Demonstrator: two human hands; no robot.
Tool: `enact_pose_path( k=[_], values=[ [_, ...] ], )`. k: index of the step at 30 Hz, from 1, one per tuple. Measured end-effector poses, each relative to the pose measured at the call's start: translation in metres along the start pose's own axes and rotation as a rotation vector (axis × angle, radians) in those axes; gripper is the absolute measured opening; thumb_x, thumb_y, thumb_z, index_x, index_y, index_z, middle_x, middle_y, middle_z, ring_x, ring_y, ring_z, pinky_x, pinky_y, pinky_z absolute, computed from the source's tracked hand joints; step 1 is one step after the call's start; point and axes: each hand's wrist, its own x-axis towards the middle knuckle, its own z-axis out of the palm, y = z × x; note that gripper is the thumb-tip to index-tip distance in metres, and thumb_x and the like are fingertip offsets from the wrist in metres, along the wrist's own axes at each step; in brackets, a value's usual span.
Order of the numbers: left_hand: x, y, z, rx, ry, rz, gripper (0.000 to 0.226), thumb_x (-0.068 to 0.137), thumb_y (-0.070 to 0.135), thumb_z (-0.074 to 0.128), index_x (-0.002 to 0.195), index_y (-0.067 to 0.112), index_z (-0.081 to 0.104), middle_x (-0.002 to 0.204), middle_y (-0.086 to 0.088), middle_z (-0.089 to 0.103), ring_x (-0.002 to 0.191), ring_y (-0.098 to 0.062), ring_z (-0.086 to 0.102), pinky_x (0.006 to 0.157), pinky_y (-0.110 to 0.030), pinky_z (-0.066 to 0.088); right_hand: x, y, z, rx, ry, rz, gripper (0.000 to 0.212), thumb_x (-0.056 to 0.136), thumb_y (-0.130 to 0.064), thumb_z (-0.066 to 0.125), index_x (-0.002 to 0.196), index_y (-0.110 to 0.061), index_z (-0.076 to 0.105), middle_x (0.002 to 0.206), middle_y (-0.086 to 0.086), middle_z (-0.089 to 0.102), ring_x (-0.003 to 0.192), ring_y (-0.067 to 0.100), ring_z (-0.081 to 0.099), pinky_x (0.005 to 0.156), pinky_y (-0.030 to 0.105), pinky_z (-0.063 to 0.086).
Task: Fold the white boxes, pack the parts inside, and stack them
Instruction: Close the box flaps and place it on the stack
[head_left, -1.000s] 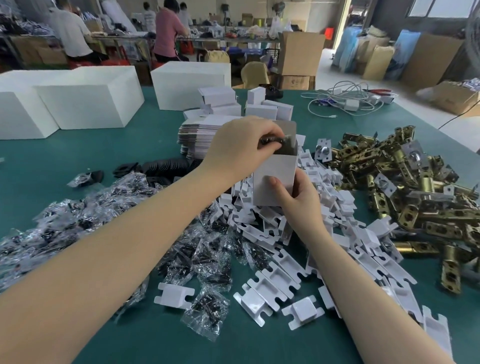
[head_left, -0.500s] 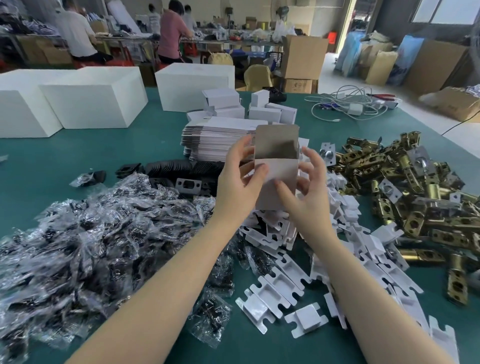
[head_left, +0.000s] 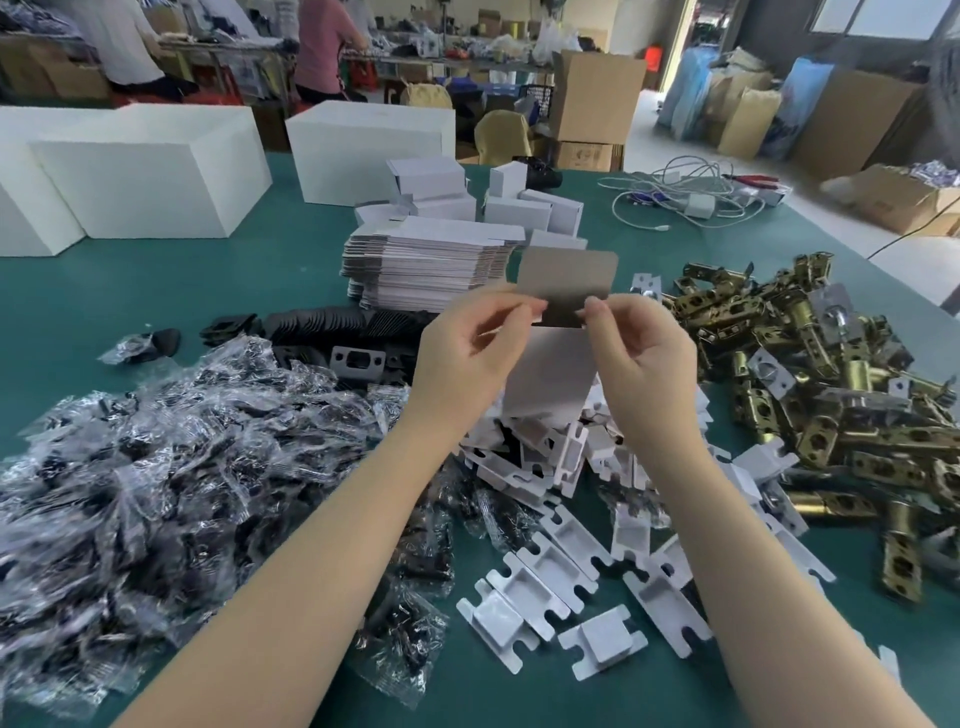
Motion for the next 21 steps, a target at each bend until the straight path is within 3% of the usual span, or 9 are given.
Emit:
enact_pose_path(
  k=[3, 6, 9, 12, 14, 17, 19, 21],
  values=[
    [0.001, 0.007, 0.000, -0.133, -0.024, -0.077, 0.023, 0.094, 0.006, 0.063, 0.113, 0.019, 0.064, 0.093, 0.019, 0.070, 0.085, 0.005, 0.065, 0.076, -0.011, 0.048, 0.001, -0.004, -0.003, 0.210, 0.015, 0.092, 0.029, 0.096, -0.013, 0.061, 0.111, -0.037, 0.052, 0.099, -0.007, 0.065, 0.081, -0.002, 0.062, 0.072, 0.011, 0.045],
    [0.002, 0.007, -0.001, -0.140, -0.034, -0.092, 0.043, 0.095, 0.012, 0.064, 0.133, 0.028, 0.049, 0.106, 0.011, 0.068, 0.095, 0.001, 0.066, 0.083, -0.014, 0.049, 0.001, -0.006, -0.004, 0.221, -0.006, 0.093, 0.043, 0.096, -0.012, 0.061, 0.123, -0.043, 0.048, 0.106, -0.006, 0.066, 0.086, -0.003, 0.064, 0.075, 0.010, 0.047],
    [0.005, 0.005, -0.005, -0.084, -0.097, -0.048, 0.035, 0.098, 0.010, 0.059, 0.132, 0.015, 0.056, 0.107, 0.008, 0.068, 0.084, 0.006, 0.065, 0.076, -0.008, 0.047, 0.002, -0.006, -0.004, 0.208, -0.001, 0.053, 0.028, 0.096, -0.010, 0.062, 0.106, -0.036, 0.059, 0.100, -0.019, 0.066, 0.088, -0.005, 0.064, 0.076, 0.012, 0.048],
    [0.005, 0.000, -0.009, -0.054, -0.121, -0.013, 0.019, 0.098, 0.007, 0.058, 0.113, 0.014, 0.065, 0.086, 0.024, 0.067, 0.062, 0.014, 0.057, 0.060, -0.002, 0.041, 0.001, -0.004, -0.005, 0.143, -0.037, 0.007, 0.026, 0.095, -0.006, 0.063, 0.093, -0.032, 0.059, 0.093, -0.023, 0.066, 0.083, 0.003, 0.066, 0.075, 0.017, 0.049],
    [0.005, 0.000, -0.011, -0.007, -0.114, 0.015, 0.018, 0.096, 0.007, 0.061, 0.105, 0.021, 0.068, 0.086, 0.027, 0.068, 0.074, 0.012, 0.061, 0.069, -0.007, 0.047, 0.001, -0.003, -0.009, 0.107, -0.067, -0.026, 0.026, 0.092, -0.005, 0.066, 0.091, -0.029, 0.059, 0.098, -0.018, 0.067, 0.087, 0.008, 0.068, 0.077, 0.020, 0.051],
    [0.007, -0.003, -0.019, 0.108, -0.120, 0.122, 0.026, 0.090, 0.001, 0.066, 0.103, 0.023, 0.069, 0.109, 0.015, 0.069, 0.102, 0.003, 0.065, 0.089, -0.017, 0.051, 0.000, -0.001, -0.015, 0.065, -0.116, -0.078, 0.020, 0.083, -0.007, 0.075, 0.091, -0.019, 0.062, 0.105, -0.005, 0.068, 0.098, 0.014, 0.069, 0.087, 0.029, 0.055],
    [0.007, -0.004, -0.025, 0.161, -0.161, 0.182, 0.029, 0.087, 0.002, 0.069, 0.107, 0.024, 0.069, 0.115, 0.011, 0.067, 0.097, 0.004, 0.066, 0.089, -0.015, 0.051, -0.001, 0.000, -0.016, 0.066, -0.125, -0.077, 0.017, 0.080, -0.017, 0.078, 0.090, -0.017, 0.064, 0.107, -0.003, 0.069, 0.103, 0.014, 0.069, 0.090, 0.030, 0.055],
    [0.006, -0.002, -0.029, 0.143, -0.227, 0.168, 0.026, 0.084, 0.017, 0.075, 0.108, 0.028, 0.069, 0.119, 0.014, 0.064, 0.075, -0.001, 0.061, 0.079, -0.008, 0.049, -0.001, 0.001, -0.017, 0.076, -0.128, -0.052, 0.014, 0.081, -0.022, 0.077, 0.089, -0.017, 0.066, 0.108, -0.006, 0.069, 0.102, 0.013, 0.069, 0.090, 0.032, 0.056]
  ],
)
